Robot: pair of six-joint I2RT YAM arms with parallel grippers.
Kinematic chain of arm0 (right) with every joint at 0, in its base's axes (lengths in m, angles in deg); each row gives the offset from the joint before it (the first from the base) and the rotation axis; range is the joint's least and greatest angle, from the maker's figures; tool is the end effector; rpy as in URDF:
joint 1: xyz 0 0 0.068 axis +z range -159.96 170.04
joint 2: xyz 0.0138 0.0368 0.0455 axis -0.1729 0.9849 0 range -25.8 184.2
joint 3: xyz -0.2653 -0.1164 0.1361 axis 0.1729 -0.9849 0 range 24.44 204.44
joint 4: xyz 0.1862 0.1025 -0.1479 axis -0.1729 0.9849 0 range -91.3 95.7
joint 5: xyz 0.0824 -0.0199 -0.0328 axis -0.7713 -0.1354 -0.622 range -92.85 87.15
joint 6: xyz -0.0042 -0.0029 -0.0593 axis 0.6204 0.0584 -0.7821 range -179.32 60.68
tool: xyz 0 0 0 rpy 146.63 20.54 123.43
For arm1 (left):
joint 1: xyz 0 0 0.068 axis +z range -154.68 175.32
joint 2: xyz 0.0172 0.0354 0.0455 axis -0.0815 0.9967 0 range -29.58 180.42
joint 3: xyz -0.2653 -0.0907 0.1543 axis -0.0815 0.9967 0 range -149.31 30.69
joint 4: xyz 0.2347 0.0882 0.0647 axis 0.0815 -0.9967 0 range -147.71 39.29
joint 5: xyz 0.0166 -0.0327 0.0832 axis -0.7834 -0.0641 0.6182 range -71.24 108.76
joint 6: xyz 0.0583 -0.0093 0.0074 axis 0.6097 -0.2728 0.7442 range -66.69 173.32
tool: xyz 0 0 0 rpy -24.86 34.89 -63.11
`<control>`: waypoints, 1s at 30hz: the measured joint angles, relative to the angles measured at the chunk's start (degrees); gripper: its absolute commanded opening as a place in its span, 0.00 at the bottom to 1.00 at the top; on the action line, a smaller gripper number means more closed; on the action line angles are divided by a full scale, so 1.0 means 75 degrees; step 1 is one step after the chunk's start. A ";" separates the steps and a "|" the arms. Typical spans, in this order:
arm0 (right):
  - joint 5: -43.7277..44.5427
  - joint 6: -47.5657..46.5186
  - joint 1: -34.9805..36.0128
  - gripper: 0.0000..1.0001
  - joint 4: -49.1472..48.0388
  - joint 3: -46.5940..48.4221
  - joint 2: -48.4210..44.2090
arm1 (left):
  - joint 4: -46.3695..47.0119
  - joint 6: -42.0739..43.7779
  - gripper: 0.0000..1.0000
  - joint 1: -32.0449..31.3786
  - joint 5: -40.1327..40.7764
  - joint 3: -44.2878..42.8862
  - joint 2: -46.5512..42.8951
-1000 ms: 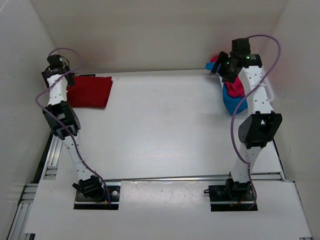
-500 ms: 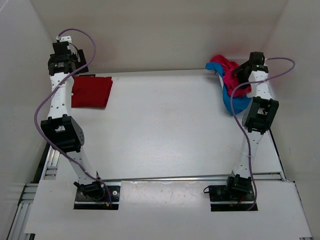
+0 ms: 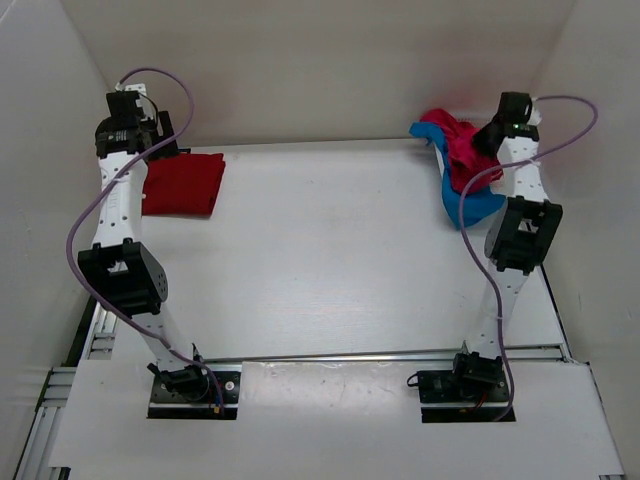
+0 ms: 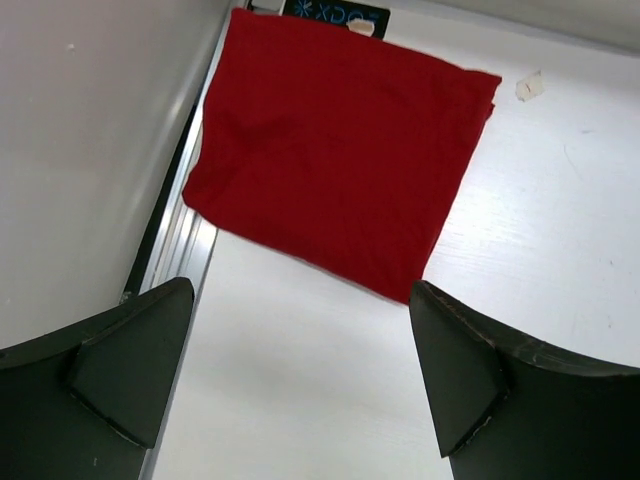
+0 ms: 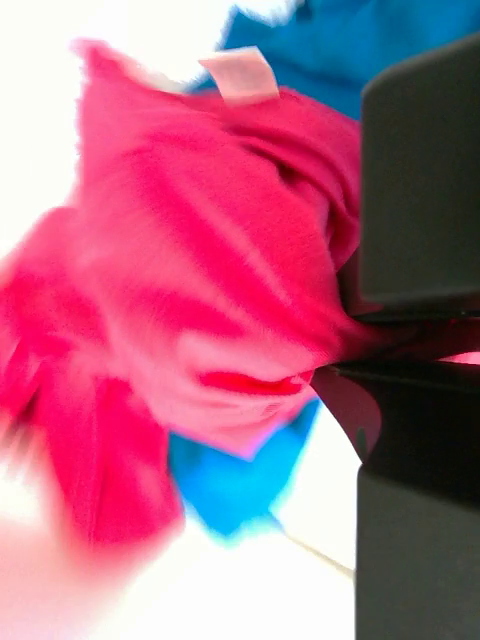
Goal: Fold and stack the t-shirts
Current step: Grab crumpled tshirt from bin with the right arm, then move the tshirt to the center of the board
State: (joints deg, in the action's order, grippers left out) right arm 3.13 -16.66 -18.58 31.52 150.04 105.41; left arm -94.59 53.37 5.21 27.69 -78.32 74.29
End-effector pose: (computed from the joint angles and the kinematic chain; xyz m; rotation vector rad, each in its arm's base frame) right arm 0.5578 -0.0892 0.3117 1.0222 1.9990 0.2053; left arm 0.4148 0.0791 0.4252 -0.2767 2.2339 0.2685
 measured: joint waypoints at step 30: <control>-0.2605 -0.1568 0.4814 0.99 -0.0851 -0.2734 -0.4473 | -0.0933 -0.0006 1.00 -0.0807 -0.0810 0.3028 -0.2926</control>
State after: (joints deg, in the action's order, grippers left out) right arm -16.41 -28.42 17.53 25.14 129.54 71.86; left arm -101.58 53.33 -0.84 21.61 -55.61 52.35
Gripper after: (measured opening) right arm 0.858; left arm 0.998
